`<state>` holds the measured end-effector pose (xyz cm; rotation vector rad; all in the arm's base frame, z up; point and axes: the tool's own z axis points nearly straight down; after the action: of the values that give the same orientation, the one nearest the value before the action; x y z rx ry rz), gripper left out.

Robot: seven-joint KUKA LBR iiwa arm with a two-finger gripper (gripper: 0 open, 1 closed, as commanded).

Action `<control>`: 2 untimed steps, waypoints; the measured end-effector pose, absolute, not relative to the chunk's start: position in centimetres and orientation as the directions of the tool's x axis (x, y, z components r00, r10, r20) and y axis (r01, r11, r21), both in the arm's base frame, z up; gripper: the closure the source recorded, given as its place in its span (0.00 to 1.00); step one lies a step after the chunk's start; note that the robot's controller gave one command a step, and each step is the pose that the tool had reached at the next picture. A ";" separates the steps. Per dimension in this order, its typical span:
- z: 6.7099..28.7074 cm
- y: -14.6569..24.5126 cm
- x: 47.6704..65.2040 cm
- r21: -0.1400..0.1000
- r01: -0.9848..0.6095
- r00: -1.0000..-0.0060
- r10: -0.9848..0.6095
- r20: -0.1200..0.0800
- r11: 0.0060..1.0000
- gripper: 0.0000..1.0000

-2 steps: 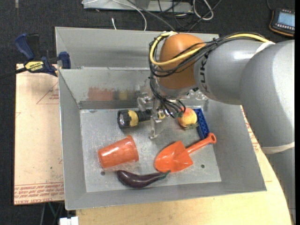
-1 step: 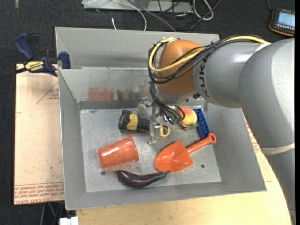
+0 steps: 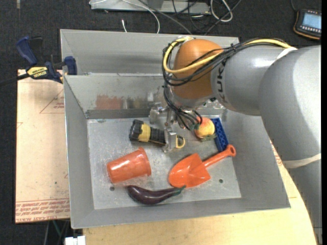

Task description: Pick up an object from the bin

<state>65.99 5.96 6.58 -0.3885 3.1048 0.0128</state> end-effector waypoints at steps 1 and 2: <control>7.0 6.5 64.9 0.007 -0.210 -0.978 -0.209 -0.018 0.978 0.00; 6.8 6.1 66.1 0.008 -0.241 -0.970 -0.241 -0.021 0.970 1.00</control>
Offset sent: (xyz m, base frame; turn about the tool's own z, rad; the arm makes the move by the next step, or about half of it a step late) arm -0.0008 0.0002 0.0002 0.0022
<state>66.07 6.11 6.80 -0.3796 3.0987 0.0160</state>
